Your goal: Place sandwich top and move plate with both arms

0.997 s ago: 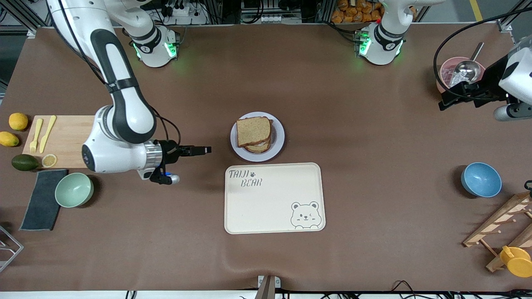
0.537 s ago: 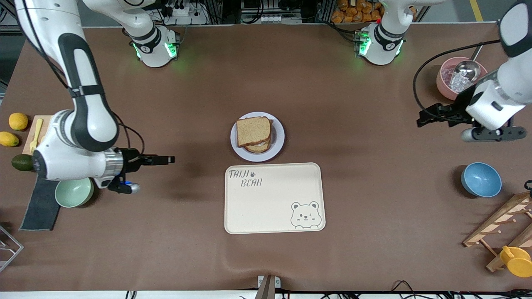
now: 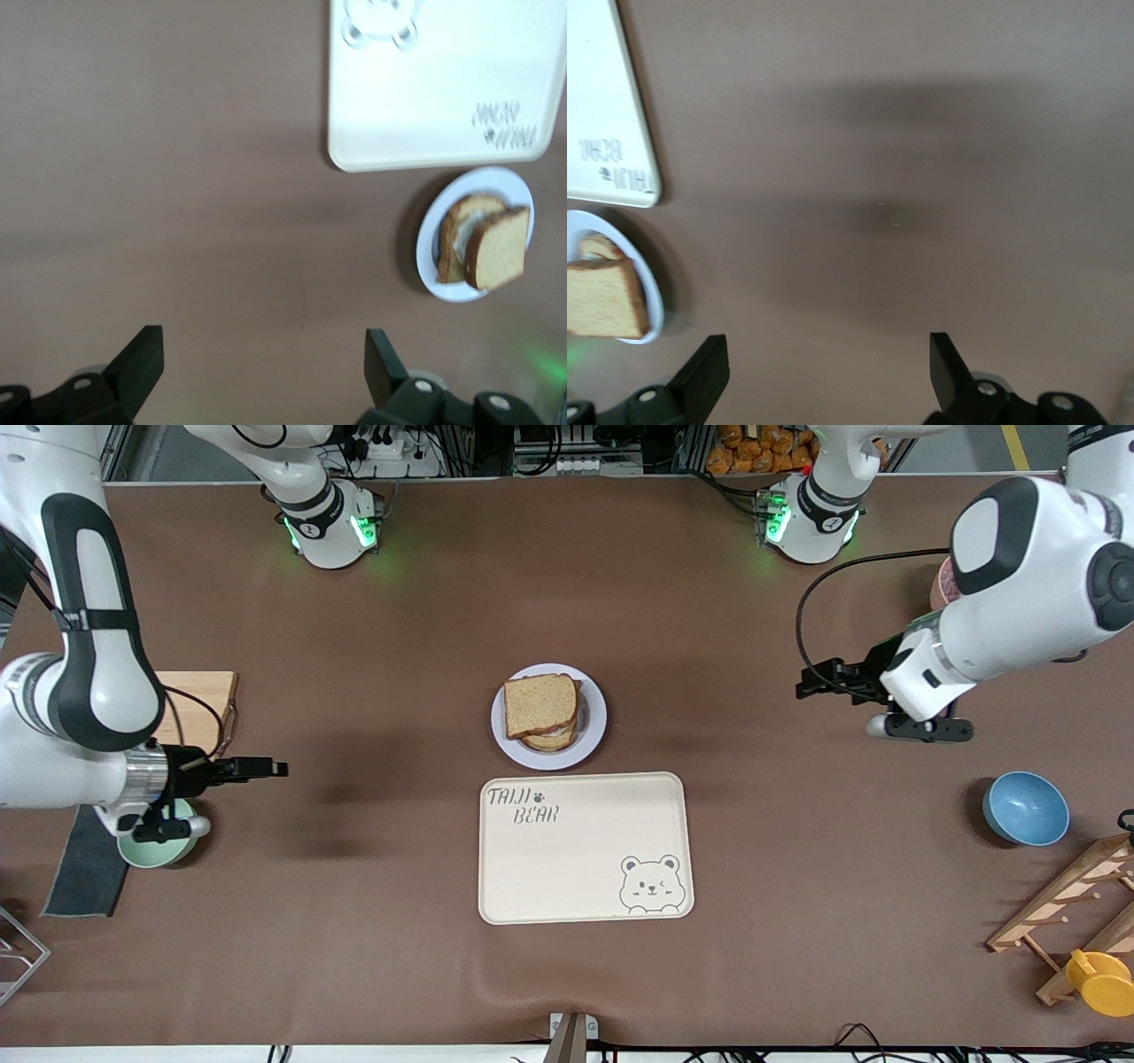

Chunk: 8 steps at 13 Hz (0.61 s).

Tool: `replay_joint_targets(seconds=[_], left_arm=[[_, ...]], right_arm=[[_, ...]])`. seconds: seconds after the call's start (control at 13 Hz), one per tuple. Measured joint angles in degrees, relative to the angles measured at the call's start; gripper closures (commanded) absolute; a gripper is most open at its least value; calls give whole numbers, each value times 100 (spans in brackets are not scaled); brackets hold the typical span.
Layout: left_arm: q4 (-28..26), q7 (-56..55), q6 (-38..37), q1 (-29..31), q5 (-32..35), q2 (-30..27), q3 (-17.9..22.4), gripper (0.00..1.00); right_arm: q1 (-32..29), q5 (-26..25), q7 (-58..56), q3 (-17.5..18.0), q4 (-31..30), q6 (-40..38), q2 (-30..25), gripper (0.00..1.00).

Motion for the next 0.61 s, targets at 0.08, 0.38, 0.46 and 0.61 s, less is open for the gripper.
replay_joint_targets(seconds=[0.08, 0.38, 0.46, 0.61], left_arm=[[-78, 255, 80, -1, -192, 85, -54, 0], [-362, 1334, 477, 3, -1016, 464, -92, 0], [-403, 1451, 540, 4, -1166, 529, -92, 0], [-453, 1645, 667, 4, -1682, 640, -121, 0]], right_arm=[[7, -163, 21, 28, 55, -42, -183, 0], [179, -659, 717, 55, 410, -946, -1097, 0], [205, -771, 843, 56, 490, -1097, -1289, 0], [212, -973, 909, 55, 553, -1280, -1641, 0]])
